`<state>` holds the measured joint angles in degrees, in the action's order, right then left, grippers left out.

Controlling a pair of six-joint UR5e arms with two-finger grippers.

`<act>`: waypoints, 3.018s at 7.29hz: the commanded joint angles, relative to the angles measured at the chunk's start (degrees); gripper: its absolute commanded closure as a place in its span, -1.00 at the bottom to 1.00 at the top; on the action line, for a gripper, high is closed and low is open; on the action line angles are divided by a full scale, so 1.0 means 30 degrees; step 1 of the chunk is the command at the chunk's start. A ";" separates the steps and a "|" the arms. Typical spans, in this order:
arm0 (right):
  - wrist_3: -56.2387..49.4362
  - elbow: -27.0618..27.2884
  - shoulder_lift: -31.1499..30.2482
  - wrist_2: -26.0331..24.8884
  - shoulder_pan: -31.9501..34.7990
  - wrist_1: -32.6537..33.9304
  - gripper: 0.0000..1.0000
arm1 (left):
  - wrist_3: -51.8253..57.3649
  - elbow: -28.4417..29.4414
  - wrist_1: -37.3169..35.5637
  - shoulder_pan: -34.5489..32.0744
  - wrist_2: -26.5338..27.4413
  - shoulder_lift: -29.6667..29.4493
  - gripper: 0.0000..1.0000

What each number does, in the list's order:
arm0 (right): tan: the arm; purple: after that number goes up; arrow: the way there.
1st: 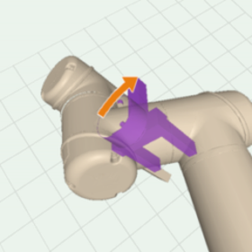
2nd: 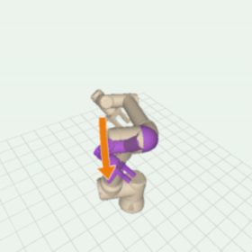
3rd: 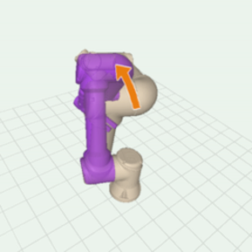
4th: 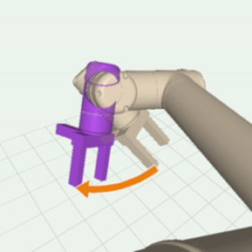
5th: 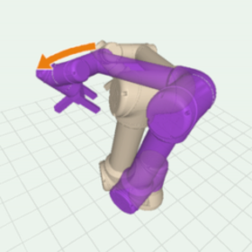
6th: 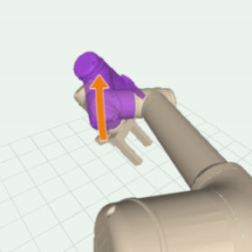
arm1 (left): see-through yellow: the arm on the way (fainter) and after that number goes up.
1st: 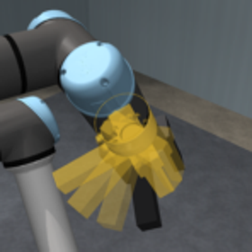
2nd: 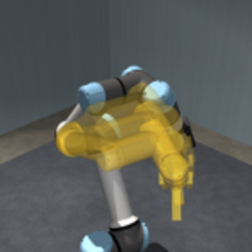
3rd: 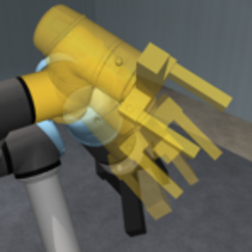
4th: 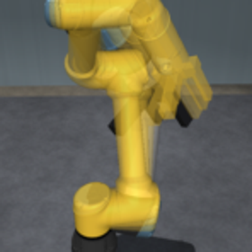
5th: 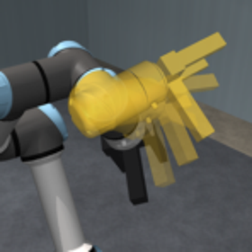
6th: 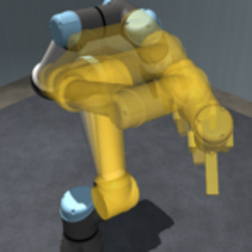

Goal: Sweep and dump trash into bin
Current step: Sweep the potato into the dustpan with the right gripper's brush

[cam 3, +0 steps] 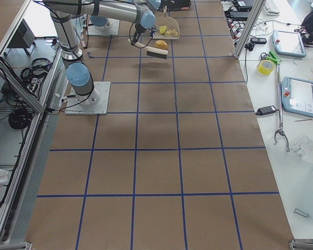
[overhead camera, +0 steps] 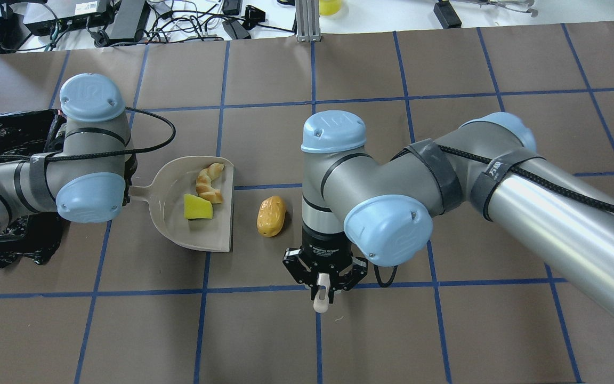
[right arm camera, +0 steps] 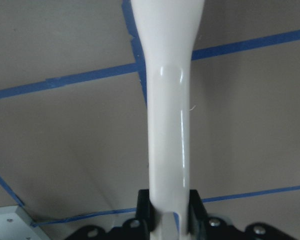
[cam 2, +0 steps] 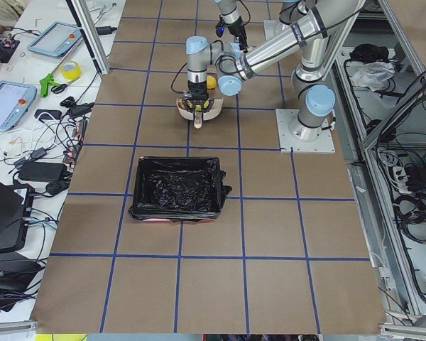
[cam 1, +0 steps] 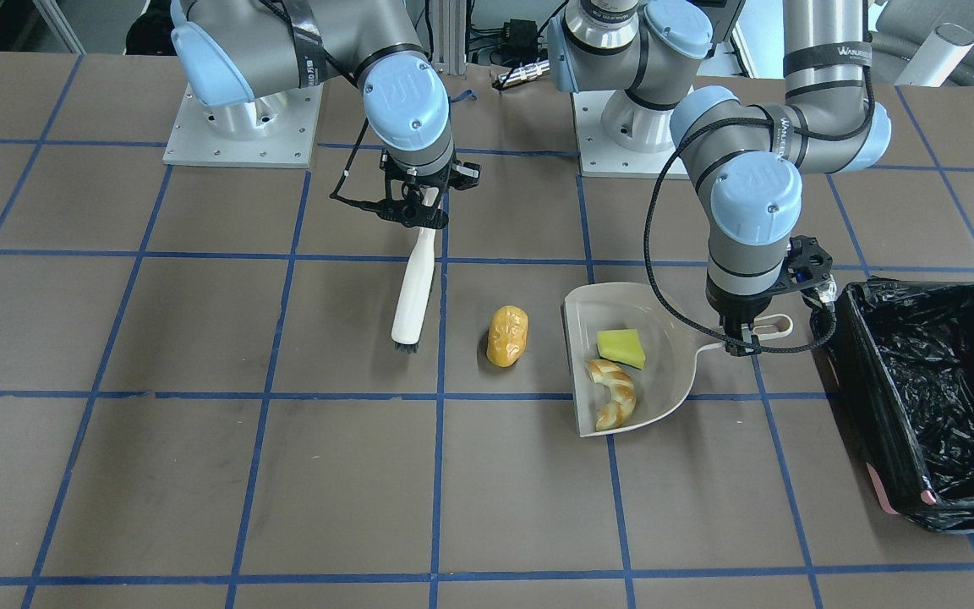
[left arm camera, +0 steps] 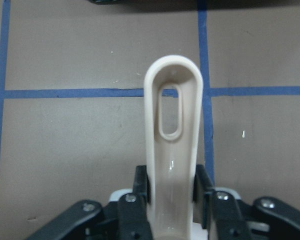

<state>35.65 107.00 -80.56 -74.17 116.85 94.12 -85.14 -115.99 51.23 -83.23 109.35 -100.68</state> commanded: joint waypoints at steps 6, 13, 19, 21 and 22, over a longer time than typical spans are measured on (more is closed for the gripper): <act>0.3235 -0.8291 0.7393 0.0085 0.3997 0.1440 1.00 | -0.0739 0.0107 -0.0084 -0.0322 -0.0004 -0.0394 1.00; -0.0976 -0.9800 0.7465 -0.2927 0.4000 -0.0428 1.00 | -0.0739 0.0254 -0.0084 -0.0322 -0.0092 -0.0394 1.00; -0.7415 -0.7116 0.2927 -0.5706 -0.2195 -0.5066 1.00 | -0.0652 0.3347 0.3387 0.0116 -0.3988 -0.0101 1.00; -0.9352 -0.5904 0.1865 -0.7610 -0.6030 -0.4976 1.00 | 0.0250 0.5372 0.4862 0.1660 -0.5796 -0.0246 1.00; -1.0581 -0.5611 0.1805 -0.8112 -0.7847 -0.4831 1.00 | 0.1852 0.5990 0.5099 0.2482 -0.5892 -0.0160 1.00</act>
<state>8.51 88.57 -74.29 -95.89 100.60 79.29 -84.05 -100.99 64.83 -78.94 93.23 -101.26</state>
